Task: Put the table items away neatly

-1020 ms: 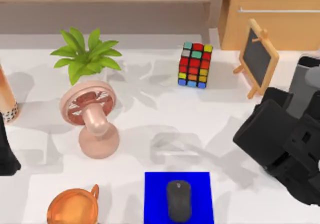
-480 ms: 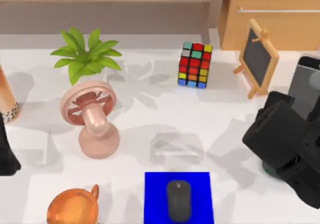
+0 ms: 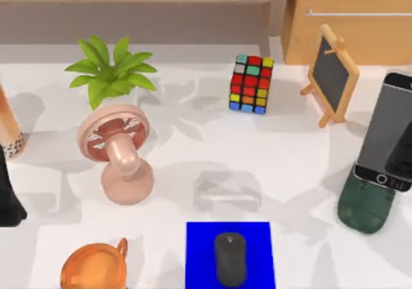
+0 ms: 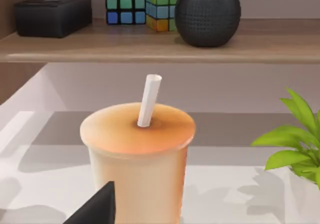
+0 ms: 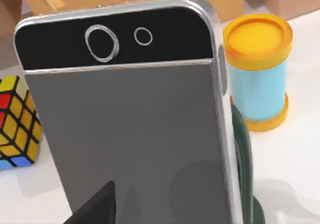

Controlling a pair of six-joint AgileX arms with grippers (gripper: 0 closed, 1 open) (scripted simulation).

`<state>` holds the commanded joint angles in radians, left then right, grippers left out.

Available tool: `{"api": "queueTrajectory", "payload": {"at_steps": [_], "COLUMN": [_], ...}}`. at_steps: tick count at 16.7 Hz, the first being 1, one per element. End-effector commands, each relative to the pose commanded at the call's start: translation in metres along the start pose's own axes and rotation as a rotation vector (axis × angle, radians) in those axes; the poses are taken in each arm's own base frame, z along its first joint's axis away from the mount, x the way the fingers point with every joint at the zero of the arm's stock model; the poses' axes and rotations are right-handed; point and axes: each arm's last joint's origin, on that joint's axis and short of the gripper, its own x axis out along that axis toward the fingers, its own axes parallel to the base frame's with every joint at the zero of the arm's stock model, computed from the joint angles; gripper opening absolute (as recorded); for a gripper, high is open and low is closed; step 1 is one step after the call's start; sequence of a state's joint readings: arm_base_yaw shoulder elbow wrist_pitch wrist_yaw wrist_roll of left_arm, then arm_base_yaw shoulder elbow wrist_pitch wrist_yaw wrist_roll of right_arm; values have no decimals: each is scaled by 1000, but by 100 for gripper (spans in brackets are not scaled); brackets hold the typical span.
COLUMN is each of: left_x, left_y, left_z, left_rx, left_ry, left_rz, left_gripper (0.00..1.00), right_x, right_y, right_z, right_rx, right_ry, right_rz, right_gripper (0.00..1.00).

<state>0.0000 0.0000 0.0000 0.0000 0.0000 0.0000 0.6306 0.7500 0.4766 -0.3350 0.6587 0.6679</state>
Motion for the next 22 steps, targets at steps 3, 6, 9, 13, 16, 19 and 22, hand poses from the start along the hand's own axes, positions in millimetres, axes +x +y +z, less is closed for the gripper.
{"api": "queueTrajectory", "payload": {"at_steps": [3, 6, 9, 13, 16, 19, 22], "left_x": [0, 0, 0, 0, 0, 1, 6], "left_y": [0, 0, 0, 0, 0, 0, 2], "left_z": [0, 0, 0, 0, 0, 1, 4], "left_rx": [0, 0, 0, 0, 0, 0, 3], "left_ry": [0, 0, 0, 0, 0, 0, 8], "left_rz": [0, 0, 0, 0, 0, 2, 13], "left_gripper": [100, 100, 100, 100, 100, 100, 100], "right_x": [-6, -7, -2, 4, 4, 4, 4], "right_y": [-38, -69, -89, -98, -98, -98, -98], "right_z": [1, -12, -29, -40, -40, -40, -40], "right_rx": [-3, -93, -215, -287, -287, -287, -287], "right_ry": [-135, -298, -407, -449, -449, -449, -449], "right_rz": [122, 182, 190, 184, 184, 184, 184], "right_gripper": [100, 100, 100, 100, 100, 100, 100]}}
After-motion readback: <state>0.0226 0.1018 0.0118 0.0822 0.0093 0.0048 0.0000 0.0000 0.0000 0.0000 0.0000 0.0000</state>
